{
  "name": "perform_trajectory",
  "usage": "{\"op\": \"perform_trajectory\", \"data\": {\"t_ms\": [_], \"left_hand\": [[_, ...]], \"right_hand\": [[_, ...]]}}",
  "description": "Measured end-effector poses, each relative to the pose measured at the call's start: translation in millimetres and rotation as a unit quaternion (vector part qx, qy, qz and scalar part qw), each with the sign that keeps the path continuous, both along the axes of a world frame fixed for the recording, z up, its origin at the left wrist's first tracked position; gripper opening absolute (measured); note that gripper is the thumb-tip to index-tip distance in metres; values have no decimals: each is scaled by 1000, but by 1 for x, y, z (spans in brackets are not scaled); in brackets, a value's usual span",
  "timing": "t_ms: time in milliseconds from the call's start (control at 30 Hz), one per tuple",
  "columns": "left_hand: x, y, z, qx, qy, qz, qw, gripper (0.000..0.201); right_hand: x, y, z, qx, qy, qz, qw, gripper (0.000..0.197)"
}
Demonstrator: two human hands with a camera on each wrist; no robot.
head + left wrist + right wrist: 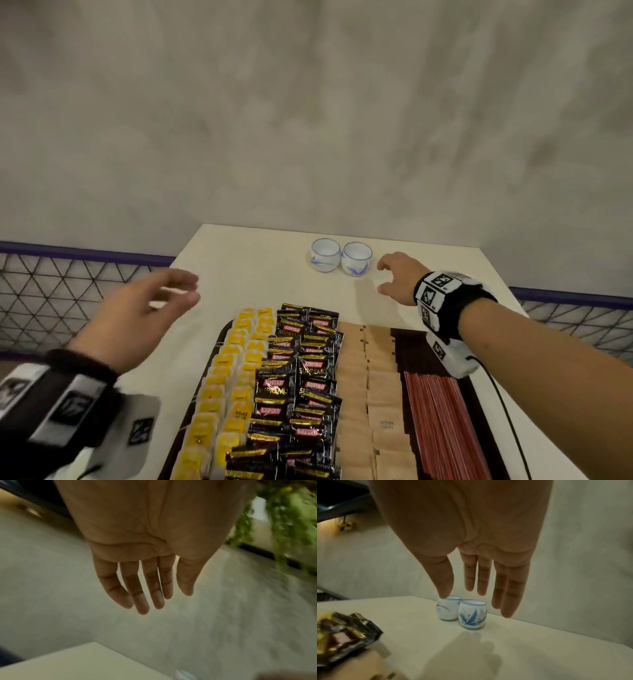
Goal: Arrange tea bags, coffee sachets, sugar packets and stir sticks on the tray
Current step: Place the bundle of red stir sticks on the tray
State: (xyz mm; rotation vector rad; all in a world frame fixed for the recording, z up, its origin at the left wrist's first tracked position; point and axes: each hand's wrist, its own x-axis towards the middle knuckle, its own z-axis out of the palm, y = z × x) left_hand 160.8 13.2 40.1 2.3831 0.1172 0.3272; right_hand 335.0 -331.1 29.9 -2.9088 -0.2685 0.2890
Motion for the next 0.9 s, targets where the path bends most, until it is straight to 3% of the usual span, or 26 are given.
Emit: {"op": "perform_trajectory", "data": {"t_ms": [67,167,267,400,533,767,900], "left_hand": [[56,-44,11,61,14,-61,996,17],[133,-90,-3,152,99,-125,975,20],[186,-125,-21,204,140,-149,958,27],[237,-147,-37,218,182,-145,948,53],[264,-151,-51,260,216,-139,931,48],[276,-173,-52,312,212,-138,916,32],[268,-202,-49,314,198,-170,913,28]], "right_hand": [[15,12,-8,-6,-9,27,1000,48],[35,22,-20,-20,-12,63,998,42],[51,28,-36,-66,1,93,993,43],[70,26,-52,-53,22,106,993,49],[85,26,-56,-33,36,69,996,38],[78,-16,-44,-93,49,46,993,18],[56,-69,-36,-87,66,11,994,37]]}}
